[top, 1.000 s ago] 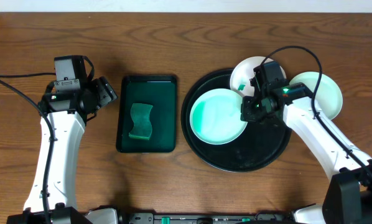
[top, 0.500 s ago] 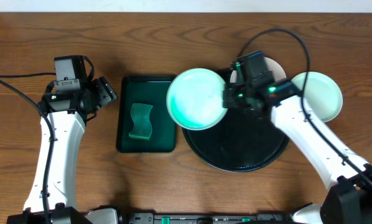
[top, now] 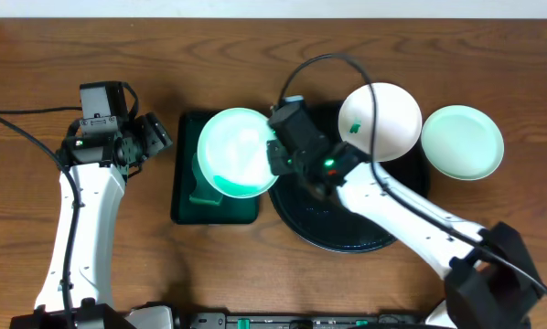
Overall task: Clean dirty plates on tray and stack at the side
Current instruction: 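Tilt the held plate over the green sponge tray with the right gripper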
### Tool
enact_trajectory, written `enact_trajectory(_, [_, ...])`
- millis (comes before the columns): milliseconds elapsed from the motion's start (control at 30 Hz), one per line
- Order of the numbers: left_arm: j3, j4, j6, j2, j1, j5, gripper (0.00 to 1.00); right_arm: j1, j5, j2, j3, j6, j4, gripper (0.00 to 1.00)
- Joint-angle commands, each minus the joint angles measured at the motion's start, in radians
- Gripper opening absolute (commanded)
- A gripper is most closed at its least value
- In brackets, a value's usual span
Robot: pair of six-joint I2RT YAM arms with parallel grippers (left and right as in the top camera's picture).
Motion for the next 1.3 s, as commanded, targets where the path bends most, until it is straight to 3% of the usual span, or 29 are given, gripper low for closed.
enact_trajectory(0, [0.013, -0.003, -0.003, 0.001, 0.003, -0.009, 0.81, 0.038, 0.127, 0.019, 0.02, 0.006, 0.049, 0.01])
enact_trajectory(600, [0.013, -0.003, -0.003, 0.001, 0.003, -0.009, 0.81, 0.124, 0.402, 0.0, 0.031, -0.527, 0.349, 0.01])
enact_trajectory(867, [0.013, -0.003, -0.003, 0.001, 0.003, -0.009, 0.82, 0.212, 0.627, 0.0, 0.031, -0.891, 0.603, 0.01])
enact_trajectory(1033, [0.013, -0.003, -0.003, 0.001, 0.003, -0.009, 0.81, 0.256, 0.666, 0.0, 0.031, -1.094, 0.752, 0.01])
enact_trajectory(1267, [0.013, -0.003, -0.003, 0.001, 0.003, -0.009, 0.82, 0.29, 0.665, 0.0, 0.031, -1.179, 0.843, 0.01])
